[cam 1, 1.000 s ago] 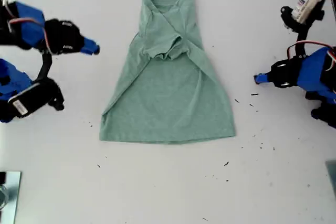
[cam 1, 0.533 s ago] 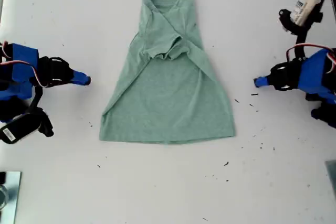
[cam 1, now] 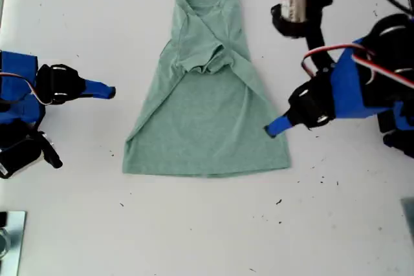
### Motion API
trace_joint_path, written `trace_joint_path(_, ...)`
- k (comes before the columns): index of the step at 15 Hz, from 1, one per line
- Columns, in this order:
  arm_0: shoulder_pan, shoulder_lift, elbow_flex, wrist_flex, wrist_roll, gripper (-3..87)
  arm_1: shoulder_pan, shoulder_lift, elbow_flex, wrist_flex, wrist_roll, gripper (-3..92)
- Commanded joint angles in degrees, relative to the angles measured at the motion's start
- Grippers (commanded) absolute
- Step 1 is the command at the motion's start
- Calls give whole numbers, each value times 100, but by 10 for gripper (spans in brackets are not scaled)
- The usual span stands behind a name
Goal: Fold t shirt
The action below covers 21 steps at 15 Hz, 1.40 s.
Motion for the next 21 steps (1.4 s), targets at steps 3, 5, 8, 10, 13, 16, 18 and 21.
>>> trace_joint_path(3, 62, 44, 62, 9, -18, -2, -272, -1107, -220, 44, 18, 320)
trace_joint_path(5, 97, 53, 62, 9, -9, -2, -193, -1521, 457, -369, -88, 318)
trace_joint_path(8, 132, 53, 62, 9, 0, -2, -132, -1468, 1837, -1881, -44, 298)
trace_joint_path(10, 149, 53, 62, 9, 0, -2, -211, -1635, 2725, -3173, 158, 278)
trace_joint_path(13, 158, 62, 70, 18, 0, -2, -387, -2224, 3164, -4166, 510, 24)
trace_joint_path(16, 167, 70, 70, 18, 0, -2, -510, -2074, 3164, -3894, 624, 8)
trace_joint_path(18, 185, 79, 70, 18, 0, -2, -563, -1336, 2514, -2452, 483, -12)
trace_joint_path(21, 167, 97, 70, 18, 18, -2, -650, -1143, 360, -360, 290, -18)
